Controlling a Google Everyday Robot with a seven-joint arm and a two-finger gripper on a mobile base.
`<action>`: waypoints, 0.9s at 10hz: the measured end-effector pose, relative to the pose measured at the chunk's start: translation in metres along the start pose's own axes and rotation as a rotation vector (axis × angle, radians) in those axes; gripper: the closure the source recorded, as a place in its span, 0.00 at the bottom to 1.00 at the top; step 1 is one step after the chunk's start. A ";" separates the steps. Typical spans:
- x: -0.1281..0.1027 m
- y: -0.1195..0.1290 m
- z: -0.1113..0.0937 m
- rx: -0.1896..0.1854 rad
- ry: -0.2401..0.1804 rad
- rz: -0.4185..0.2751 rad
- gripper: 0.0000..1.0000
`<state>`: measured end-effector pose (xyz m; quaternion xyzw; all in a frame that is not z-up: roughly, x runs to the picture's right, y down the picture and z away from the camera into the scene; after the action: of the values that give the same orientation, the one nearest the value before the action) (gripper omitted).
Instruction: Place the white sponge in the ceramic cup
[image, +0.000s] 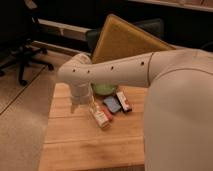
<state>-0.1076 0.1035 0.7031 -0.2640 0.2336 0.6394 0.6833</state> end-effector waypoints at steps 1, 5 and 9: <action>0.000 0.000 0.000 0.000 0.000 0.000 0.35; 0.000 0.000 0.000 0.000 0.000 0.000 0.35; 0.000 0.000 0.000 0.000 0.000 0.000 0.35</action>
<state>-0.1076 0.1034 0.7030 -0.2639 0.2335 0.6395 0.6833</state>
